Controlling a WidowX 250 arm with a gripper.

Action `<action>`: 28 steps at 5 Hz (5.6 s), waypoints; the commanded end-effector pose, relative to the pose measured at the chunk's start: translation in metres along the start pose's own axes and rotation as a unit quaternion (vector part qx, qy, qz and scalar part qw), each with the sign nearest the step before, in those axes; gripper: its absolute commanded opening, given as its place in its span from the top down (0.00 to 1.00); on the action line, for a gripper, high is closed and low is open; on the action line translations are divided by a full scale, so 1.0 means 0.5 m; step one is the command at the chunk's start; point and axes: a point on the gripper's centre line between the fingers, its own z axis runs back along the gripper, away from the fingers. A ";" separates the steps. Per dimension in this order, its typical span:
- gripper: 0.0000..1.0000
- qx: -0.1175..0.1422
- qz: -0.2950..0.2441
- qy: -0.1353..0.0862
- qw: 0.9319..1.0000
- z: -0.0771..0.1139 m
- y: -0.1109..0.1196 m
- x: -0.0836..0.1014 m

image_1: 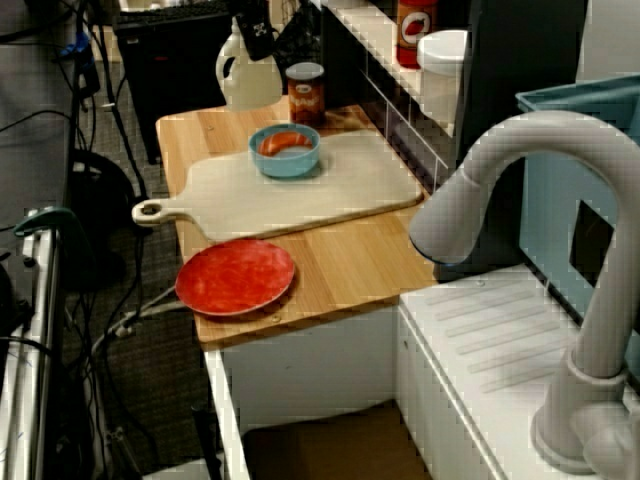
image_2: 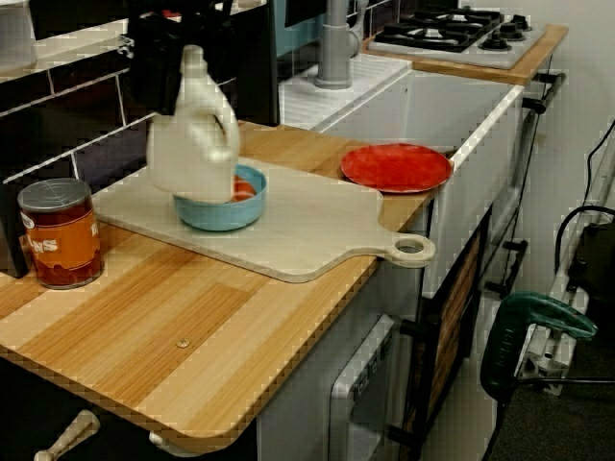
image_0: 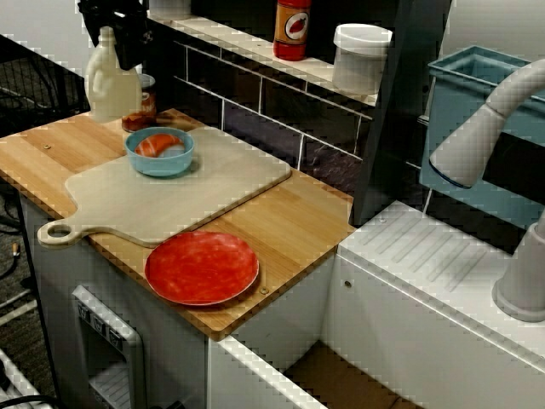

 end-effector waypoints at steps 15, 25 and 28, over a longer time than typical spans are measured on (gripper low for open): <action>0.00 -0.017 -0.027 -0.002 0.999 0.065 0.058 0.018; 0.00 -0.004 -0.025 -0.011 1.000 -0.054 -0.094 0.008; 0.00 -0.007 -0.032 -0.021 0.999 -0.088 -0.119 -0.021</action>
